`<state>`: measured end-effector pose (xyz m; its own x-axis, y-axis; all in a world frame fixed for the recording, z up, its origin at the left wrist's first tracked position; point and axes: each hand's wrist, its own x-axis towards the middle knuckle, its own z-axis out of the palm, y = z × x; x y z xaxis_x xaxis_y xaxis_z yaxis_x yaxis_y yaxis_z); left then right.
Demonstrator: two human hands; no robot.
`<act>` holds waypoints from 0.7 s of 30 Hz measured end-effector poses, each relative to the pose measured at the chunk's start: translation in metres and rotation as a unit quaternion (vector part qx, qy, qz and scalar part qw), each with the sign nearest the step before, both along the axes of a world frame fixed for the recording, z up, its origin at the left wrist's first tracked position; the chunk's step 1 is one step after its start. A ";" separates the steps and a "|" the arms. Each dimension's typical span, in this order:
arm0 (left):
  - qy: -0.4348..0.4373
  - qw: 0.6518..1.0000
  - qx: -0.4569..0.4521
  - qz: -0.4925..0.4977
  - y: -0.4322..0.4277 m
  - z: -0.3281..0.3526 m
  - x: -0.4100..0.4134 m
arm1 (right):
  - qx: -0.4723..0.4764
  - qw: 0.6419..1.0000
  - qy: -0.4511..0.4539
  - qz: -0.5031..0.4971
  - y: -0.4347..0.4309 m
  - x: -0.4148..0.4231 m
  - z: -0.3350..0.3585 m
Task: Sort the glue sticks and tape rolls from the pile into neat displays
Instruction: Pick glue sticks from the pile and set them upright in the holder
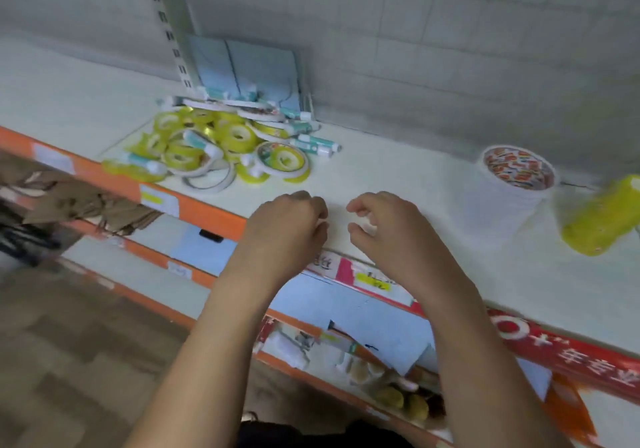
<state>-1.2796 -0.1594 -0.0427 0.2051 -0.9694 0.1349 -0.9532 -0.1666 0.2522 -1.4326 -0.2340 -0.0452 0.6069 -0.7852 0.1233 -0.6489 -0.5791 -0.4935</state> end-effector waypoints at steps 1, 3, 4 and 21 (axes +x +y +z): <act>-0.013 1.000 -0.001 0.007 0.009 0.000 0.018 | 0.002 1.000 0.002 0.019 0.005 0.021 -0.001; -0.027 0.999 -0.010 0.018 0.023 -0.001 0.053 | 0.002 0.999 -0.001 0.044 0.016 0.061 -0.003; -0.028 0.999 -0.014 0.023 0.029 -0.002 0.069 | -0.001 0.999 -0.004 0.052 0.020 0.079 -0.004; -0.008 0.998 -0.067 -0.001 0.022 -0.002 0.188 | -0.018 0.997 -0.073 0.010 0.023 0.199 -0.006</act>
<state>-1.0920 -0.1378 -0.0451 0.2002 -0.9428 0.2666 -0.9576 -0.1307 0.2569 -1.2340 -0.2106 -0.0514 0.5962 -0.7660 0.2404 -0.5590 -0.6111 -0.5604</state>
